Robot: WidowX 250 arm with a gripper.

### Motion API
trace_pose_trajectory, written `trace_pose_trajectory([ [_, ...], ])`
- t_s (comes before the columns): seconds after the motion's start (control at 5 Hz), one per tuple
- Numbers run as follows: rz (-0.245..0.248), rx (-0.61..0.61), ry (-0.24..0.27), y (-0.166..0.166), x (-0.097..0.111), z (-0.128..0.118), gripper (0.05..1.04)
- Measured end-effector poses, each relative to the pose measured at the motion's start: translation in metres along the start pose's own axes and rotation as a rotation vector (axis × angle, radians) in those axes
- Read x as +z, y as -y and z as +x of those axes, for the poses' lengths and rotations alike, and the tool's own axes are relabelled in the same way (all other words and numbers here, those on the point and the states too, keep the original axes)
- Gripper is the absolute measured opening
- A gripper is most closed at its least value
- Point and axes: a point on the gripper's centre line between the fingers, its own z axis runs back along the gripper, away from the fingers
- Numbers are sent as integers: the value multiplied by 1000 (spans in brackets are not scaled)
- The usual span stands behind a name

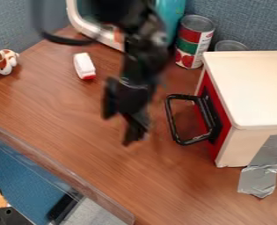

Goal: Close the drawer

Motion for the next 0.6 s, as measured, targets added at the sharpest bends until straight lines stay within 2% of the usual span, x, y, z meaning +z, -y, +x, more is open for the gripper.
trace_pose_trajectory([
  [0.2,35,238,68,-11,31,-27,1001],
  [0.4,44,372,96,-19,55,-43,1001],
  [0.6,18,424,101,-27,75,-59,1001],
])
